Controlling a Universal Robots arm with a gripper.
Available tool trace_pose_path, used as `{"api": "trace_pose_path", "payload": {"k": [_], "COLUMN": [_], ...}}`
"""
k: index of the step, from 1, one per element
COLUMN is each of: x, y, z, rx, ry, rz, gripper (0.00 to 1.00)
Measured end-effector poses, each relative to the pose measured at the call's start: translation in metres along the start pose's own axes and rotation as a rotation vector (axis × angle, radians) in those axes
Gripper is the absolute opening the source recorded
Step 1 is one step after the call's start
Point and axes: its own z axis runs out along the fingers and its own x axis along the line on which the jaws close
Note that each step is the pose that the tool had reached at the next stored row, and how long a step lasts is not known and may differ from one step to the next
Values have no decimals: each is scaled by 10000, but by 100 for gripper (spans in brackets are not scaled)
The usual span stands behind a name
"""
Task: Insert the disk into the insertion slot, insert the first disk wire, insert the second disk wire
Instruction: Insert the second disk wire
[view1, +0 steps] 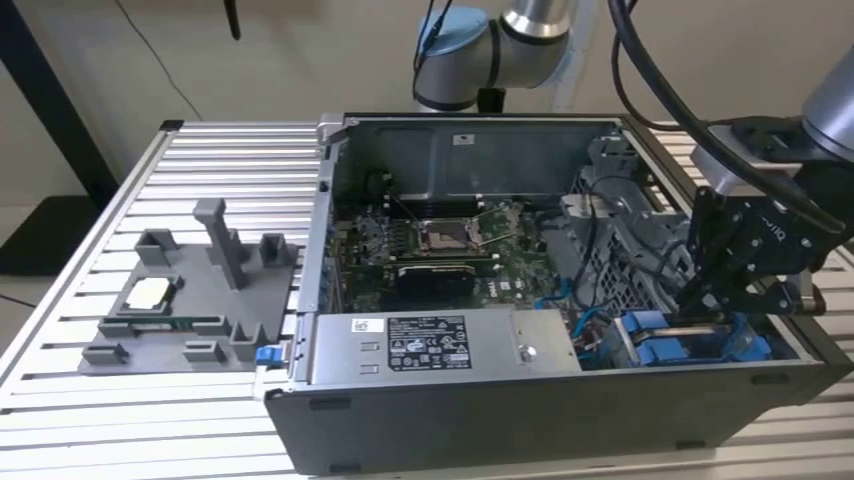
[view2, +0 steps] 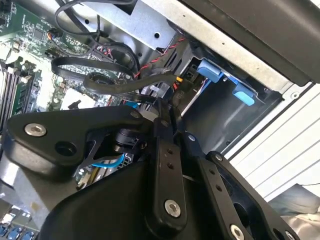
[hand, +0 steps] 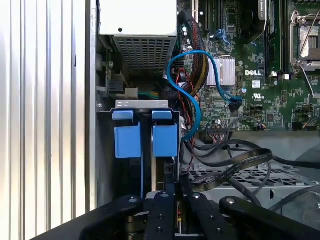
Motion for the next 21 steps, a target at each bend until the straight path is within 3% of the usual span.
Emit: {"api": "trace_pose_path", "payload": {"k": [21], "x": [0], "y": [0], "z": [3], "rx": [0], "ry": [2], "rz": [1], "gripper": [16]}}
